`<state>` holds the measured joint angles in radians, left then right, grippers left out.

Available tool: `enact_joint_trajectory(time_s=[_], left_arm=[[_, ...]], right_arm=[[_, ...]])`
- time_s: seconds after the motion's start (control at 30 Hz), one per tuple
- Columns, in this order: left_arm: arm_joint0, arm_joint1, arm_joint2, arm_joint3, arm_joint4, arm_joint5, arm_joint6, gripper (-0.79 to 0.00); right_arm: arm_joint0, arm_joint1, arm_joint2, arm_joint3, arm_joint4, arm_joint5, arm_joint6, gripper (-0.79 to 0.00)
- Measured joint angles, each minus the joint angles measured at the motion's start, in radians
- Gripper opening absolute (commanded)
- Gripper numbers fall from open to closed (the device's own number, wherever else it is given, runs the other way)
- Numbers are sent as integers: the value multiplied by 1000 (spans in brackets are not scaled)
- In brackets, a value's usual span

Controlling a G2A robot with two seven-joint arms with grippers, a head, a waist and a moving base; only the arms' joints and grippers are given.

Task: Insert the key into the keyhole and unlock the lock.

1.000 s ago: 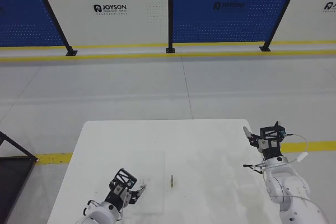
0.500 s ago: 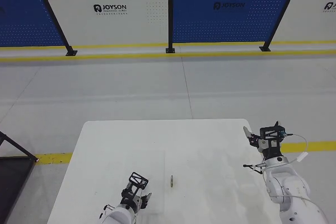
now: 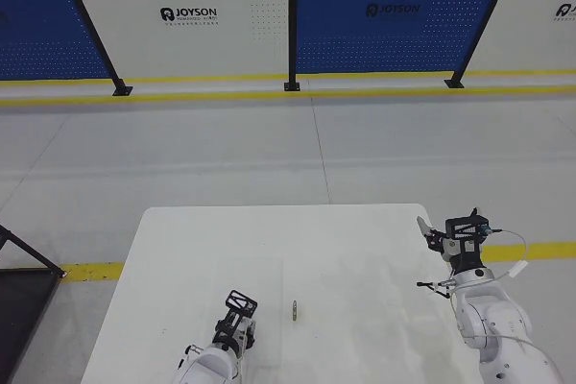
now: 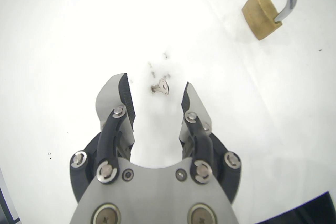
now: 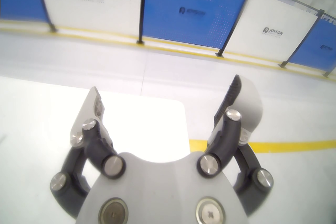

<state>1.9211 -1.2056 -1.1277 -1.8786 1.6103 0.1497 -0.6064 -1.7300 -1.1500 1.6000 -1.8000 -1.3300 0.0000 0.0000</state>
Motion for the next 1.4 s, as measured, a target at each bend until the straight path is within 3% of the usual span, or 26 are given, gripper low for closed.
enact_joint_trajectory(time_s=[0.5, 1.23, 1.4], left_arm=[[-16, -7, 11, 15, 13, 20, 3, -563], [-32, -11, 12, 34, 15, -1, -7, -653], [-38, -13, 14, 40, 16, -1, -10, -727]], right_arm=[[0, 0, 0, 0, 0, 0, 0, 0], [0, 0, 0, 0, 0, 0, 0, 0], [0, 0, 0, 0, 0, 0, 0, 0]])
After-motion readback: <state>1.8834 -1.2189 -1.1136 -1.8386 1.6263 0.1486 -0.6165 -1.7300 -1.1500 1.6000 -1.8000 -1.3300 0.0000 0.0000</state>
